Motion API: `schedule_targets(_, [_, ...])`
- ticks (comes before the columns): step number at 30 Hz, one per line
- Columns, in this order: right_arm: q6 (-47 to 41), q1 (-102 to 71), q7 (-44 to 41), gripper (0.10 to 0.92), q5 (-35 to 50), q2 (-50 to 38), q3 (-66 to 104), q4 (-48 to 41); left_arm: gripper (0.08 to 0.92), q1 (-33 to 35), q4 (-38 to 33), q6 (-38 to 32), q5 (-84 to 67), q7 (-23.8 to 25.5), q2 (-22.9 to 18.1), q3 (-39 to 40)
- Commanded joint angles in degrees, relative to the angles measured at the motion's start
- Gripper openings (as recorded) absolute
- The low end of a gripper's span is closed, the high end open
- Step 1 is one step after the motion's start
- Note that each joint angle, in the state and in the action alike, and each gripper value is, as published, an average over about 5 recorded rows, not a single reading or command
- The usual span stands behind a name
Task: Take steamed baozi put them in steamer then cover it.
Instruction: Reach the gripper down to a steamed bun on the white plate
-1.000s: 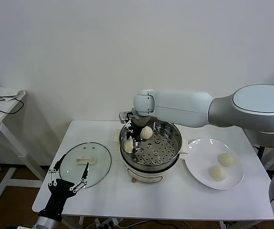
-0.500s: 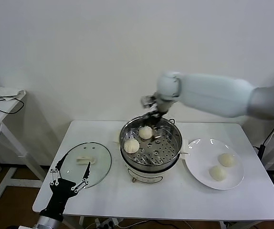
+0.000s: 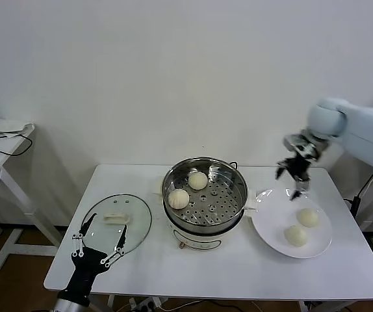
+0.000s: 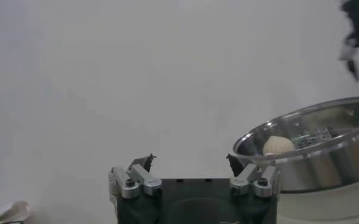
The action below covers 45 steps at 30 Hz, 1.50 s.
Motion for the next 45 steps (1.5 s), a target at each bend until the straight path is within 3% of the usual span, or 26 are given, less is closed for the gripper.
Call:
schedule_targets(1, [0.61,-15.73,4.13,0.823,-5.72,-7.85,7.48,-1.37,0.823,0.92,0.27,-0.21,0.31,-0.09,-0.35,-0.29])
schedule_targets(29, [-4.26,-24.62,12.26,0.820,-4.47,-3.48,12.95,-3.24,0.823,0.79,0.93,-0.06,-0.04,-0.63,-1.12,-1.55])
schedule_targets(39, [-4.30,-23.85,13.70,0.611,-3.48,-2.97,12.22,-3.26,0.823,0.66,0.63,-0.02,-0.28,-0.73,-1.08,-1.81])
schedule_targets(45, [-2.40,-16.50,10.12,0.586,-3.87,-3.23,10.51,-1.31,0.823,0.65,0.41,0.05,-0.36,-0.71,-0.71,-1.81])
